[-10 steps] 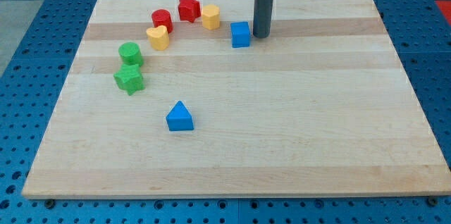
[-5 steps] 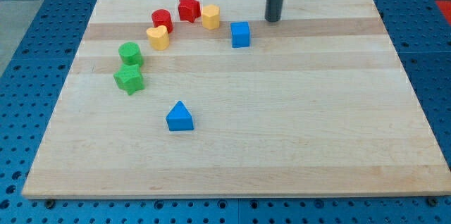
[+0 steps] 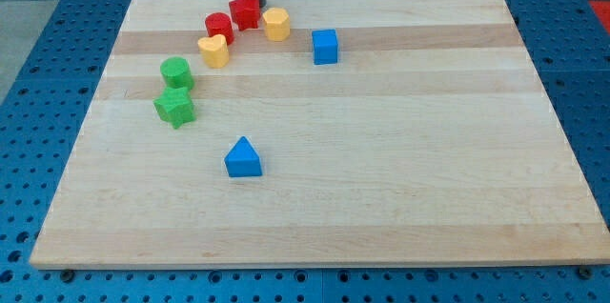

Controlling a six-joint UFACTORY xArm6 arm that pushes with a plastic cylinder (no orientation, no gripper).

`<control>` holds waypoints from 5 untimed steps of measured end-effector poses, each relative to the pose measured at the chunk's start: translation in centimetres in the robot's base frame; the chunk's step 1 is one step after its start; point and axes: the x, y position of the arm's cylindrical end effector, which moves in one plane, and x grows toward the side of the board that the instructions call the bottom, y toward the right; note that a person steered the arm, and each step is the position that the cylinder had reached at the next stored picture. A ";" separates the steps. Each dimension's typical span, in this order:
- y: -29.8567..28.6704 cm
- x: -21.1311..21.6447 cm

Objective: Move the yellow hexagon to the top left side of the blue cube

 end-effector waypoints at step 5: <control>-1.0 4.0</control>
